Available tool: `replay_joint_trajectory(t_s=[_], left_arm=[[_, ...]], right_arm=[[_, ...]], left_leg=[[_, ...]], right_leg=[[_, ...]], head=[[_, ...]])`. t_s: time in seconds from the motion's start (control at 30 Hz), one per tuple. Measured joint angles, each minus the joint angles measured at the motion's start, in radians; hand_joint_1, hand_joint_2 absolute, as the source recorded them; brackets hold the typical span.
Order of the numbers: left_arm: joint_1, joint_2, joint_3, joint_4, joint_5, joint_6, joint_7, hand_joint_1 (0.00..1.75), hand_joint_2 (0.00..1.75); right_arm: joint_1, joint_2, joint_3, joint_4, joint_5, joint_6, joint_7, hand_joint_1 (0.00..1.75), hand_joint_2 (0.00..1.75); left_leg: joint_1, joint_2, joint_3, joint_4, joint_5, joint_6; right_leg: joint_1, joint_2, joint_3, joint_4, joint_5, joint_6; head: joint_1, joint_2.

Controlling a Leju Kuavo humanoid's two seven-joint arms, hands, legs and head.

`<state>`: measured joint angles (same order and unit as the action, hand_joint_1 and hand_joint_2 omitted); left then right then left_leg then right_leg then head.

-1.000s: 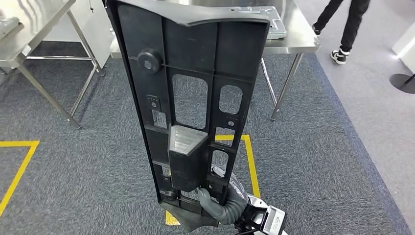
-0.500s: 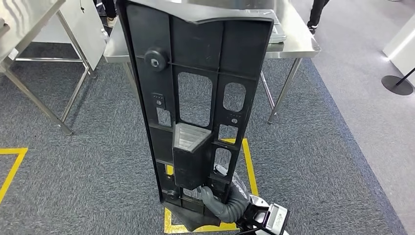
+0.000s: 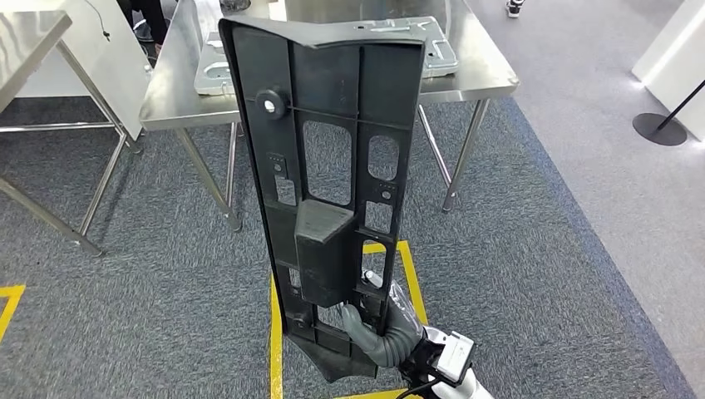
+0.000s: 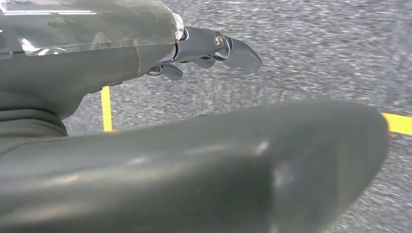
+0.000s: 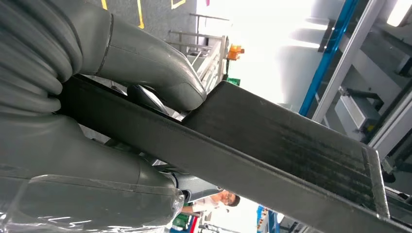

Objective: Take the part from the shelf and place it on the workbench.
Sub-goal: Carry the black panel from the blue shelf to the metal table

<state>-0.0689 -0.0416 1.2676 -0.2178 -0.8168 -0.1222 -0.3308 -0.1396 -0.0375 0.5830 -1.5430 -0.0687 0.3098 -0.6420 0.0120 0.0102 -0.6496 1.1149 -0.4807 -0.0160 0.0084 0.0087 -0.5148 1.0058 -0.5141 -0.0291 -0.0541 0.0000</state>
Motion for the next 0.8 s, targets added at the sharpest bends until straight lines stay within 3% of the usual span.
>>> replay_joint_trajectory(t_s=[0.07, 0.2, 0.27, 0.33, 0.4, 0.43, 0.5, 0.57, 0.7, 0.73, 0.8], left_arm=[[0.001, 0.000, 0.001, 0.000, 0.001, 0.000, -0.002, 0.00, 0.00], [0.002, -0.001, 0.002, 0.000, 0.000, 0.000, -0.003, 0.00, 0.00], [0.000, -0.002, 0.002, 0.000, 0.000, 0.000, -0.004, 0.00, 0.00], [-0.001, -0.002, 0.003, 0.000, 0.001, 0.000, -0.004, 0.00, 0.00], [0.000, -0.002, 0.003, 0.000, 0.002, 0.001, -0.004, 0.00, 0.00], [0.001, -0.002, 0.004, 0.000, 0.004, 0.001, -0.005, 0.00, 0.00], [0.002, -0.004, 0.004, 0.000, 0.007, 0.001, -0.008, 0.00, 0.00], [0.001, -0.005, 0.005, 0.000, 0.007, -0.001, -0.013, 0.00, 0.00], [-0.001, -0.005, 0.005, 0.000, -0.002, -0.007, -0.015, 0.00, 0.00], [-0.002, -0.005, 0.005, 0.000, -0.004, -0.008, -0.014, 0.00, 0.00], [-0.004, -0.005, 0.005, 0.000, -0.007, -0.009, -0.010, 0.00, 0.00]], right_arm=[[-0.004, 0.000, 0.000, 0.010, 0.001, 0.000, -0.001, 1.75, 1.75], [-0.009, -0.001, 0.001, 0.021, 0.002, 0.000, -0.001, 1.75, 1.75], [-0.012, -0.001, 0.001, 0.023, 0.002, 0.000, -0.002, 1.75, 1.75], [-0.013, -0.003, 0.002, 0.027, 0.005, 0.001, 0.003, 1.75, 1.75], [-0.013, -0.007, 0.004, 0.031, 0.013, -0.001, 0.020, 1.75, 1.75], [-0.014, -0.009, 0.006, 0.033, 0.018, -0.004, 0.033, 1.75, 1.75], [-0.017, -0.012, 0.008, 0.039, 0.020, -0.018, 0.067, 1.75, 1.75], [-0.024, -0.015, 0.010, 0.049, 0.014, -0.028, 0.097, 1.75, 1.75], [-0.038, -0.025, 0.011, 0.061, -0.010, -0.012, 0.101, 1.75, 1.75], [-0.041, -0.027, 0.011, 0.062, -0.015, -0.007, 0.095, 1.75, 1.75], [-0.046, -0.029, 0.011, 0.065, -0.018, 0.003, 0.081, 1.75, 1.75]], left_leg=[[-0.006, -0.001, 0.018, -0.072, 0.042, 0.011], [-0.005, -0.003, 0.045, -0.092, 0.034, 0.034], [-0.002, -0.003, 0.064, -0.100, 0.027, 0.042], [-0.002, -0.003, 0.079, -0.101, 0.013, 0.045], [-0.001, -0.004, 0.100, -0.101, -0.005, 0.042], [-0.001, -0.005, 0.114, -0.101, -0.015, 0.040], [0.000, -0.005, 0.143, -0.101, -0.036, 0.033], [-0.001, -0.006, 0.160, -0.104, -0.054, 0.022], [-0.001, -0.006, 0.165, -0.081, -0.058, -0.001], [0.001, -0.006, 0.151, -0.050, -0.064, -0.004], [0.002, -0.007, 0.083, 0.064, -0.099, -0.009]], right_leg=[[0.001, 0.002, 0.012, 0.000, -0.016, 0.010], [-0.001, 0.003, 0.013, 0.036, -0.027, 0.034], [-0.006, 0.002, -0.042, 0.132, -0.050, 0.045], [-0.013, 0.001, -0.129, 0.251, -0.094, 0.054], [-0.019, 0.001, -0.182, 0.284, -0.103, 0.059], [-0.021, 0.000, -0.184, 0.252, -0.078, 0.059], [-0.021, -0.005, -0.158, 0.129, 0.020, 0.056], [-0.016, -0.008, -0.137, 0.045, 0.080, 0.045], [-0.014, -0.005, -0.113, 0.019, 0.078, 0.019], [-0.015, -0.005, -0.102, 0.014, 0.074, 0.013], [-0.014, -0.005, -0.083, 0.009, 0.062, 0.005]], head=[[0.000, 0.000], [0.000, 0.000], [0.000, 0.000], [0.000, 0.000], [0.000, 0.000], [0.000, 0.000], [0.000, 0.000], [0.000, 0.000], [0.000, 0.000], [0.000, 0.000], [0.000, 0.000]])
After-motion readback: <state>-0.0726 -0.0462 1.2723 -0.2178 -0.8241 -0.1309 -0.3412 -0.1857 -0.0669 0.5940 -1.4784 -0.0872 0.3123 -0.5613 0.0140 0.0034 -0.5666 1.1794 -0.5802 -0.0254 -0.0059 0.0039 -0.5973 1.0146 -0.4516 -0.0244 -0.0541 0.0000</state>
